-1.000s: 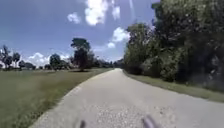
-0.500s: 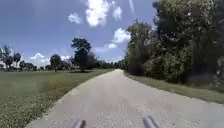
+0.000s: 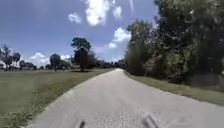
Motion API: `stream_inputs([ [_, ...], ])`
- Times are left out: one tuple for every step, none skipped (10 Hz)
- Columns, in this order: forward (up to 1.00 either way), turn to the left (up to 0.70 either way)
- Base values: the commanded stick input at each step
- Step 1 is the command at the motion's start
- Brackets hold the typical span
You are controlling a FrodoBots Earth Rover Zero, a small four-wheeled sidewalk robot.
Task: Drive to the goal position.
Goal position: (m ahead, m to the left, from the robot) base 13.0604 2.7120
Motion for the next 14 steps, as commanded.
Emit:
stream_inputs([
  [0.50,0.00],
  [0.50,0.00],
  [0.50,0.00],
  [0.50,0.00],
  [0.50,0.00],
  [0.50,0.00],
  [0.50,0.00],
  [0.50,0.00],
  [0.50,0.00],
  [0.50,0.00],
  [0.50,0.00],
  [0.50,0.00],
  [0.50,0.00],
  [0.50,0.00],
])
